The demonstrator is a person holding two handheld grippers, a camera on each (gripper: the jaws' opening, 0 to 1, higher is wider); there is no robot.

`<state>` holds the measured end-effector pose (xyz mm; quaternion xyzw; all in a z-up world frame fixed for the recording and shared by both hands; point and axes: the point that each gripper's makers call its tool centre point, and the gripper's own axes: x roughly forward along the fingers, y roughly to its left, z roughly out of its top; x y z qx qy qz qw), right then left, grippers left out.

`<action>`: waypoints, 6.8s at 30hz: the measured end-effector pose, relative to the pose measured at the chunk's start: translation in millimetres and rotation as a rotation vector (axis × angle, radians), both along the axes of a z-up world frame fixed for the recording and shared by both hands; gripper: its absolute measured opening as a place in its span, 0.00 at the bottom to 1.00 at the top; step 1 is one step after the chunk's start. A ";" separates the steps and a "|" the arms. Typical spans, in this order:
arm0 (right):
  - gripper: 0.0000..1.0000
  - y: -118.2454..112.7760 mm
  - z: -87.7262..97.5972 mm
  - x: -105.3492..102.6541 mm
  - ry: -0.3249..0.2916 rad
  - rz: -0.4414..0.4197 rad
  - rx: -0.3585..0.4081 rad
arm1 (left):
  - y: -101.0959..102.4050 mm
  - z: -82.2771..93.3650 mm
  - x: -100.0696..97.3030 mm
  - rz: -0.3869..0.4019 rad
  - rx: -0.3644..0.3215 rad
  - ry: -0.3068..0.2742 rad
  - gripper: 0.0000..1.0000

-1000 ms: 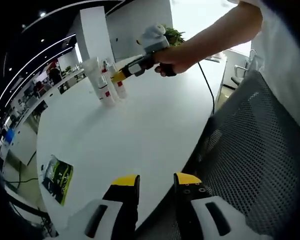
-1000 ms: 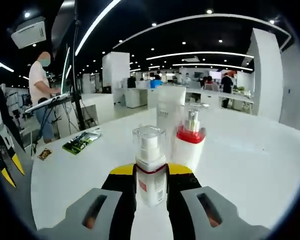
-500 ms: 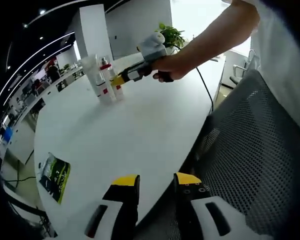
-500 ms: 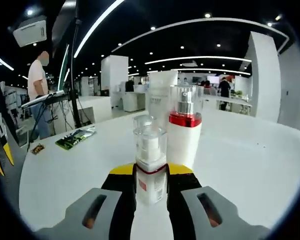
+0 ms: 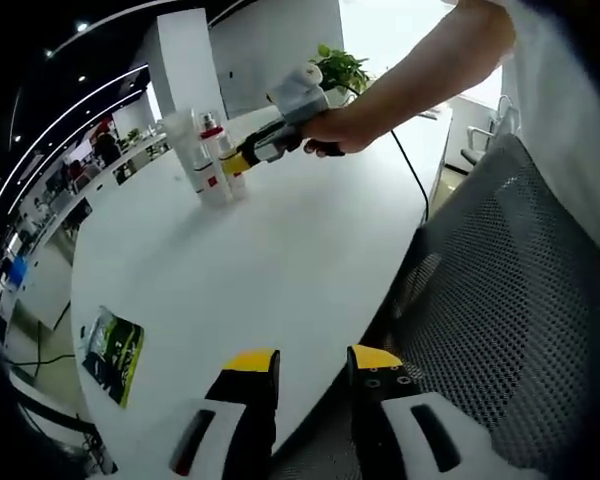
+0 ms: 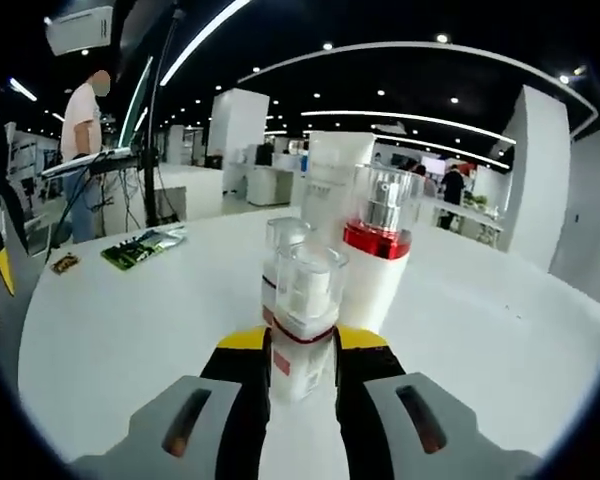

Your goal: Arrange the skincare products in the storage area until every visible bottle or jar stands upright without overlapping.

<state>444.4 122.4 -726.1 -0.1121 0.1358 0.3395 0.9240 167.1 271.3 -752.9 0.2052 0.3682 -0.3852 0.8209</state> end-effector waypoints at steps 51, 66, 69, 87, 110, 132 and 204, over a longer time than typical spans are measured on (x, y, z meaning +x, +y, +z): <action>0.25 -1.7 -10.2 -89.6 0.276 -0.044 0.123 | 10.4 -2.2 4.8 0.016 0.070 -0.039 0.27; 0.47 103.0 21.9 -118.0 0.465 0.093 0.095 | -3.7 19.2 7.0 -0.015 -0.015 -0.117 0.27; 0.51 144.9 27.4 -112.2 0.476 0.161 0.071 | -6.0 36.1 16.1 -0.049 -0.020 -0.207 0.27; 0.80 288.1 -9.4 -54.9 0.594 0.196 -0.170 | 66.6 15.2 37.9 0.035 0.135 -0.199 0.37; 0.94 353.6 -89.7 -36.7 0.638 0.036 -0.431 | 80.0 17.7 42.8 0.179 0.054 -0.177 0.37; 0.20 361.0 -78.3 -47.5 0.515 0.295 -0.460 | 81.2 17.6 40.3 0.161 0.079 -0.180 0.31; 0.39 192.1 127.1 -181.7 0.463 0.242 0.497 | 55.4 152.0 62.7 0.467 -1.240 0.317 0.00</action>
